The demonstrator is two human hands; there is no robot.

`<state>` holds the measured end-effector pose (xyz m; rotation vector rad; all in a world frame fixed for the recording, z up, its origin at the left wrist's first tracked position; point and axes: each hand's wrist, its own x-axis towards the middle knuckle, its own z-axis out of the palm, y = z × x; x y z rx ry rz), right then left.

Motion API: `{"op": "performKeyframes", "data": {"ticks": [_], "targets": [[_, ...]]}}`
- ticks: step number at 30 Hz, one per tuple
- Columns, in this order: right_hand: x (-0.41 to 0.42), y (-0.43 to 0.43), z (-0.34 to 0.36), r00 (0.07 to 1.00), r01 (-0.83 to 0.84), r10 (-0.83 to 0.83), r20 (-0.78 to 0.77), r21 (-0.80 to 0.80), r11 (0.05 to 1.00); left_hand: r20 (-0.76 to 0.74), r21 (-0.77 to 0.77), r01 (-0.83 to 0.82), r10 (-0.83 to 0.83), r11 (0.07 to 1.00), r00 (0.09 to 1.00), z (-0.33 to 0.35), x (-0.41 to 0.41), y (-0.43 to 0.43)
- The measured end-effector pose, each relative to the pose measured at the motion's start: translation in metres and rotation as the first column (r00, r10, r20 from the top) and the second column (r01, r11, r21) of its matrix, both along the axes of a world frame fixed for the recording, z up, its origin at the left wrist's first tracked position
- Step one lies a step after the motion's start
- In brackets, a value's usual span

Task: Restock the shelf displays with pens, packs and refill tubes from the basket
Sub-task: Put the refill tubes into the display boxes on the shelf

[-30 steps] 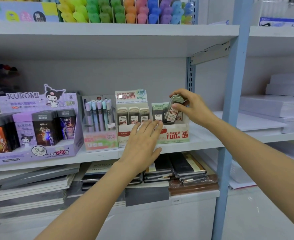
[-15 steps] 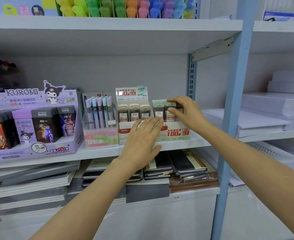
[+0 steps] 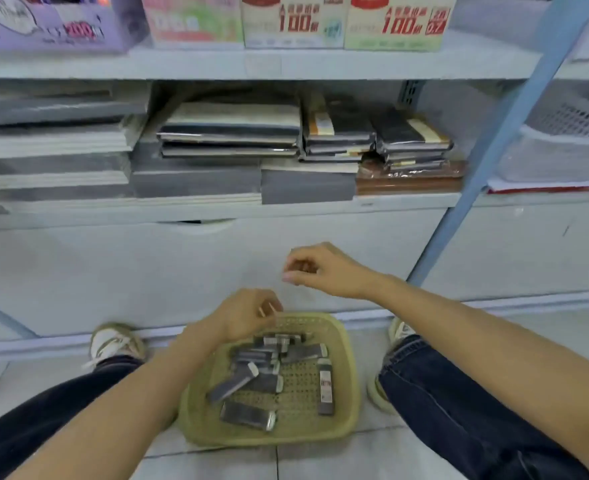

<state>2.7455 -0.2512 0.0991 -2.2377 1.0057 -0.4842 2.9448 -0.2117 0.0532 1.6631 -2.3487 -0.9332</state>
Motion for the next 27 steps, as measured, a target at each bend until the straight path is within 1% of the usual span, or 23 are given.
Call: {"op": "performKeyframes", "data": {"ticks": [2,3,5,7,9,12,14,17,20,24,27], "targets": [[0.005,0.008,-0.066,0.993,-0.029,0.047,-0.111,0.163,0.986,0.046,0.131,0.048,-0.055,0.99,0.997,-0.051,0.01,0.015],[0.007,0.013,-0.098,0.986,-0.02,0.057,-0.159,0.224,0.974,0.076,0.171,0.049,-0.062,0.984,0.995,-0.075,0.014,0.022],[0.007,0.023,-0.154,0.969,0.011,0.071,-0.238,0.326,0.945,0.181,0.238,0.044,-0.088,0.97,0.98,-0.118,0.022,0.037],[0.007,0.036,-0.198,0.946,0.047,0.087,-0.313,0.397,0.917,0.248,0.291,0.053,-0.129,0.955,0.96,-0.154,0.029,0.051],[0.008,0.046,-0.229,0.933,0.073,0.092,-0.348,0.432,0.899,0.244,0.287,0.054,-0.128,0.956,0.961,-0.18,0.036,0.062],[0.017,0.052,-0.258,0.931,0.094,0.062,-0.359,0.402,0.911,0.24,0.238,0.053,-0.112,0.97,0.964,-0.2,0.041,0.066],[0.026,0.053,-0.27,0.918,0.119,0.023,-0.395,0.329,0.937,0.271,0.23,0.072,-0.135,0.971,0.953,-0.208,0.042,0.065],[0.035,0.056,-0.284,0.905,0.128,-0.039,-0.424,0.184,0.975,0.288,0.222,0.06,-0.124,0.973,0.95,-0.217,0.044,0.061],[0.037,0.056,-0.289,0.919,0.095,-0.052,-0.392,0.092,0.991,0.234,0.231,0.014,-0.069,0.973,0.97,-0.222,0.048,0.06],[0.035,0.051,-0.286,0.927,0.04,-0.009,-0.374,0.076,0.996,0.171,0.251,-0.115,0.073,0.961,0.982,-0.22,0.049,0.06],[0.025,0.047,-0.279,0.94,0.029,0.014,-0.342,0.121,0.992,0.091,0.309,-0.21,0.191,0.928,0.977,-0.218,0.05,0.06]]}}
